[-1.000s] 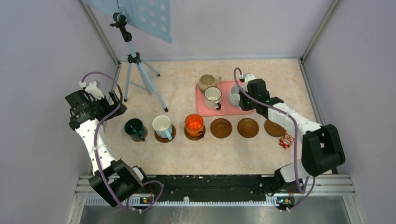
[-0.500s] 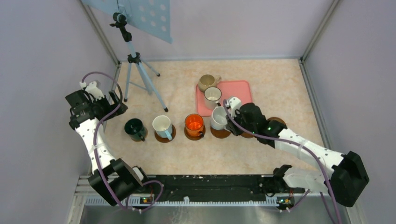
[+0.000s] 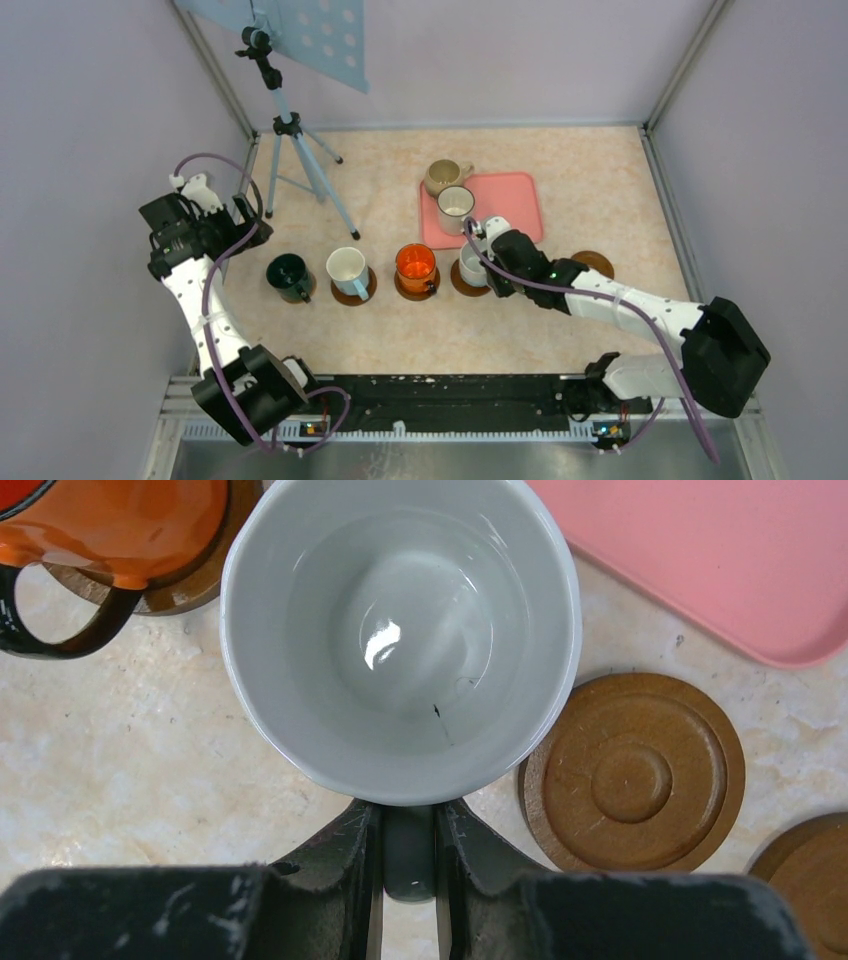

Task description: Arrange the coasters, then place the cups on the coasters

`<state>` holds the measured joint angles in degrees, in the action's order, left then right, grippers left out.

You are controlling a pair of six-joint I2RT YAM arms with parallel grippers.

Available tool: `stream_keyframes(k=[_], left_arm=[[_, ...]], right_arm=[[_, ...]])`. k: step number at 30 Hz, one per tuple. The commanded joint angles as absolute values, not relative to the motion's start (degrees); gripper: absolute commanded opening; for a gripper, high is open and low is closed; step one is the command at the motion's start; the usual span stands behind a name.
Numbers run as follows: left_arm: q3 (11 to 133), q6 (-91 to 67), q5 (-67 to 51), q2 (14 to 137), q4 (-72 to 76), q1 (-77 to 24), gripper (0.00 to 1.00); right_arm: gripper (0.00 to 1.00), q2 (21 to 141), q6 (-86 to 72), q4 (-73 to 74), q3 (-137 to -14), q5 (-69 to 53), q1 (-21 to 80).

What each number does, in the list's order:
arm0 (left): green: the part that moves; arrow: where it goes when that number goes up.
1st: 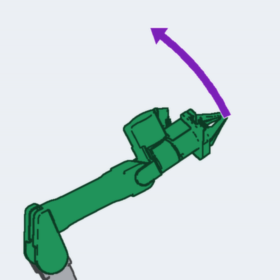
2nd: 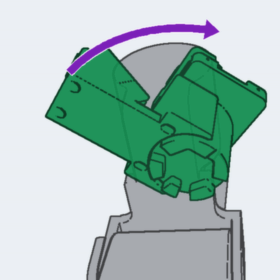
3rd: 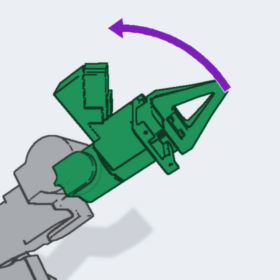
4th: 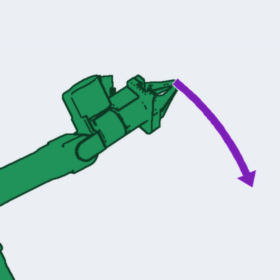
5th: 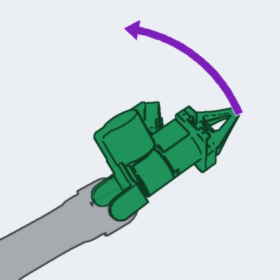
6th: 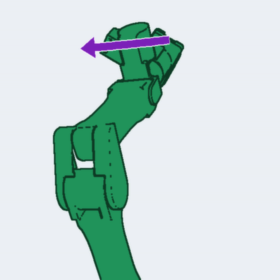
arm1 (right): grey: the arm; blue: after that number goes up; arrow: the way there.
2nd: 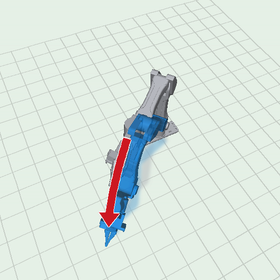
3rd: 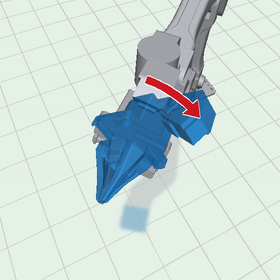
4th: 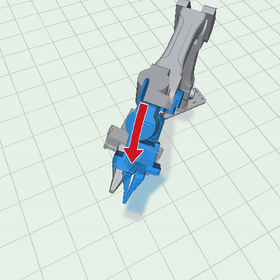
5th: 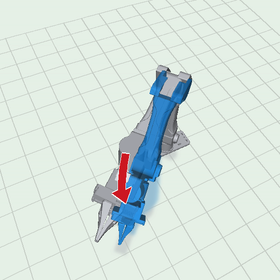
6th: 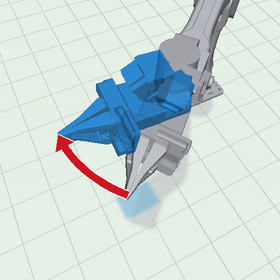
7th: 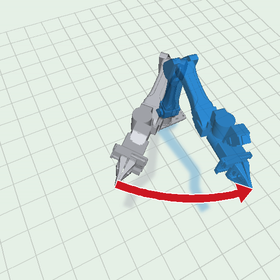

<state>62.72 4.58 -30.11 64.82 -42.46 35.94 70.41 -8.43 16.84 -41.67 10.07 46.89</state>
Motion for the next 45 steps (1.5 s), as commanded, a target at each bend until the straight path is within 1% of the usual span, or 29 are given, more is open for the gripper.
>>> stream_keyframes(k=[1,13,24,25,29,34,37,40,43,45], left_arm=[[63.48,5.42,-29.95,63.09,-41.74,35.76,0.99],[62.90,5.27,-29.50,62.81,-41.75,35.74,0.99],[62.14,5.43,-29.14,62.76,-41.49,35.77,0.99],[62.02,5.41,-29.13,62.78,-41.48,35.75,0.99],[61.77,5.42,-29.07,62.84,-41.32,35.73,0.99],[61.87,5.47,-28.96,62.91,-41.14,35.77,0.99],[61.91,5.45,-28.94,62.95,-41.06,35.72,0.99],[61.95,5.45,-29.09,63.06,-40.96,35.75,0.99],[62.05,5.55,-29.24,63.29,-40.87,35.77,0.99],[62.04,5.50,-29.60,63.44,-40.87,35.72,0.99]], right_arm=[[0.00,69.99,-13.37,10.69,-43.98,13.43,47.69],[0.00,71.81,-13.67,7.58,-41.73,12.08,47.77],[0.00,72.48,-13.42,7.68,-40.28,11.48,48.02],[0.06,72.58,-13.43,7.60,-40.24,11.05,48.07],[0.19,72.59,-13.43,7.84,-40.49,9.81,48.06],[0.38,72.27,-13.02,9.80,-42.02,9.61,48.03],[0.48,71.56,-12.57,11.19,-42.98,9.04,48.05],[0.53,70.46,-11.69,12.73,-44.14,8.26,48.03],[0.54,68.97,-9.63,14.80,-46.22,6.41,48.01],[0.54,67.64,-6.65,15.88,-47.64,2.83,47.63]])
